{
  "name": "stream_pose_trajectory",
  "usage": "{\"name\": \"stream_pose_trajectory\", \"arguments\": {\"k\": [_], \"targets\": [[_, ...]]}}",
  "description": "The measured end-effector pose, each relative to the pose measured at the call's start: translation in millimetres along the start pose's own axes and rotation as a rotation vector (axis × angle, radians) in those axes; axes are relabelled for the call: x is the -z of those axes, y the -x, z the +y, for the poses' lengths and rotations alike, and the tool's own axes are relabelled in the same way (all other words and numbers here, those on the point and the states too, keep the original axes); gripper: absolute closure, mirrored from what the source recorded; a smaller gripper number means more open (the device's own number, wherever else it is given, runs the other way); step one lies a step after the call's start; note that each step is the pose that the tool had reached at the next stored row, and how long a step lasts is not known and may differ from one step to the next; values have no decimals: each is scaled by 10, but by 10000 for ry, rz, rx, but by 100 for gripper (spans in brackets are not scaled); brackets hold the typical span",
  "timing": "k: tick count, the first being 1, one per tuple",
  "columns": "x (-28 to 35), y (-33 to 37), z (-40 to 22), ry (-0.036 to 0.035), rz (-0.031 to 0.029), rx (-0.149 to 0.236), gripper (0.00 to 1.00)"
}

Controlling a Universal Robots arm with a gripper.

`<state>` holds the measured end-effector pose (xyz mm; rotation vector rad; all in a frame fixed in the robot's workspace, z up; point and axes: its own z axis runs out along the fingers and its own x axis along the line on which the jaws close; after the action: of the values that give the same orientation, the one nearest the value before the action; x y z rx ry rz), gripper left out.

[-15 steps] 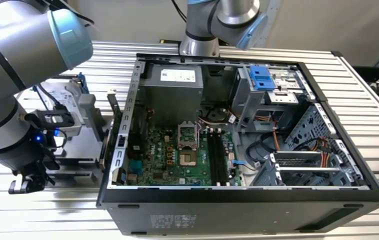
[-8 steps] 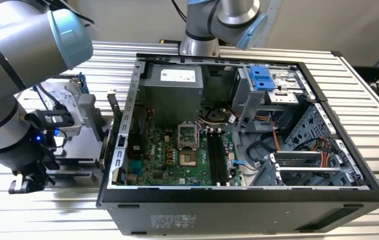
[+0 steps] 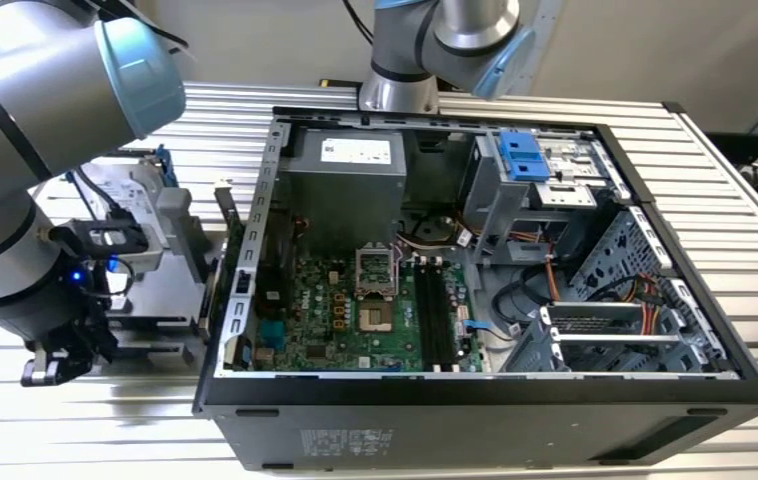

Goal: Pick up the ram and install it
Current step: 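Pick up the ram and move it above insertion slot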

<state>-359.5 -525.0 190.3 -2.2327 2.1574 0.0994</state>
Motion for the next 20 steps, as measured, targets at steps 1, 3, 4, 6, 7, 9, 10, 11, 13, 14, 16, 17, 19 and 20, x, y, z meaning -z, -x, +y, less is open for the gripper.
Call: {"name": "stream_pose_trajectory", "arguments": {"k": [1, 3, 4, 6, 7, 9, 10, 11, 13, 14, 16, 17, 19, 20], "targets": [[0, -1, -1, 1, -7, 2, 0], [0, 0, 0, 0, -13, 1, 0], [0, -1, 0, 0, -9, 0, 0], [0, -1, -1, 1, -3, 5, 0], [0, -1, -1, 1, -2, 13, 0], [0, 0, 1, 1, -2, 18, 0], [0, 0, 3, 2, -2, 20, 0], [0, 0, 3, 2, -2, 20, 0], [0, 0, 2, 1, -2, 21, 0], [0, 0, 2, 1, -1, 20, 0], [0, 0, 2, 2, -1, 21, 0], [0, 0, 3, 1, -2, 21, 0], [0, 0, 2, 1, -2, 21, 0], [0, 0, 2, 2, -2, 21, 0]]}}
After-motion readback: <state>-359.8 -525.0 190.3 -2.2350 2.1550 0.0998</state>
